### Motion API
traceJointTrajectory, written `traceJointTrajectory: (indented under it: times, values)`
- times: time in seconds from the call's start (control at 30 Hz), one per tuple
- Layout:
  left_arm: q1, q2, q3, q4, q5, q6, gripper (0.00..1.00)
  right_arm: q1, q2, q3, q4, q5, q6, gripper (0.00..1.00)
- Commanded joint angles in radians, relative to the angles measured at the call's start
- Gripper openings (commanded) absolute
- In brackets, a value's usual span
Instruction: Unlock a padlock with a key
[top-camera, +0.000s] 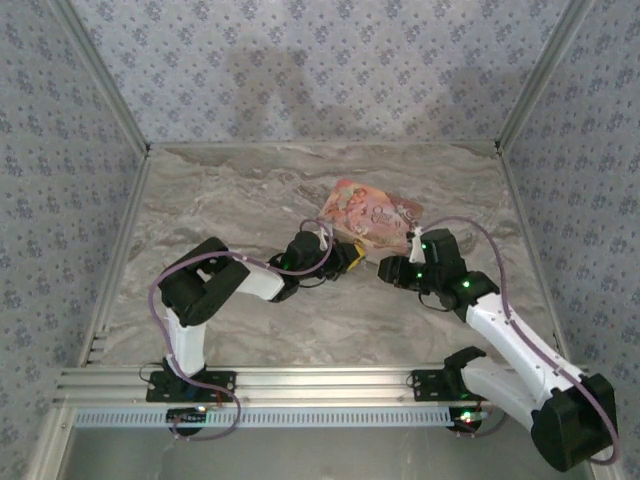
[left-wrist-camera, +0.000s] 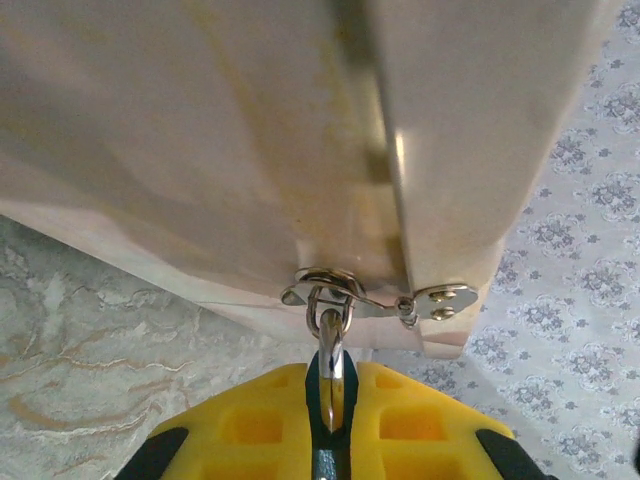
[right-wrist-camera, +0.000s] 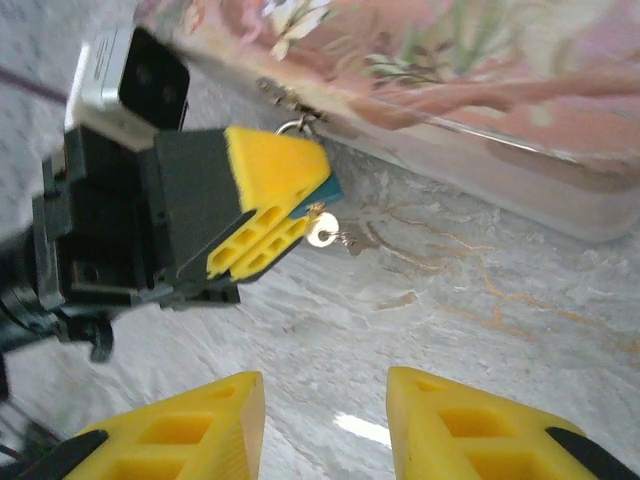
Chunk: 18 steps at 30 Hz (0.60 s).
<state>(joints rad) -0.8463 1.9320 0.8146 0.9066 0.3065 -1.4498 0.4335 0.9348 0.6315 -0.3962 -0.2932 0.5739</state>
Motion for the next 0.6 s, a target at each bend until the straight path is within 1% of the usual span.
traceJointTrajectory:
  times: [0.0, 0.13, 0.27, 0.37, 0.47, 0.57]
  values:
    - [-0.001, -0.047, 0.048, 0.032, 0.041, 0.001, 0.00, 0.067, 0.054, 0.078, -0.119, 0.129, -0.168, 0.39]
    - [0.002, -0.064, 0.054, 0.019, 0.051, -0.003, 0.00, 0.123, 0.117, 0.114, -0.090, 0.176, -0.206, 0.39]
    - [0.006, -0.079, 0.061, -0.002, 0.059, 0.001, 0.00, 0.153, 0.176, 0.136, -0.056, 0.219, -0.231, 0.46]
    - [0.007, -0.085, 0.063, -0.007, 0.064, -0.001, 0.00, 0.169, 0.212, 0.153, -0.036, 0.246, -0.252, 0.49]
    - [0.009, -0.085, 0.064, -0.011, 0.067, -0.003, 0.00, 0.174, 0.249, 0.172, -0.023, 0.256, -0.267, 0.49]
    - [0.009, -0.085, 0.069, -0.009, 0.070, -0.004, 0.00, 0.175, 0.285, 0.198, -0.024, 0.268, -0.285, 0.46]
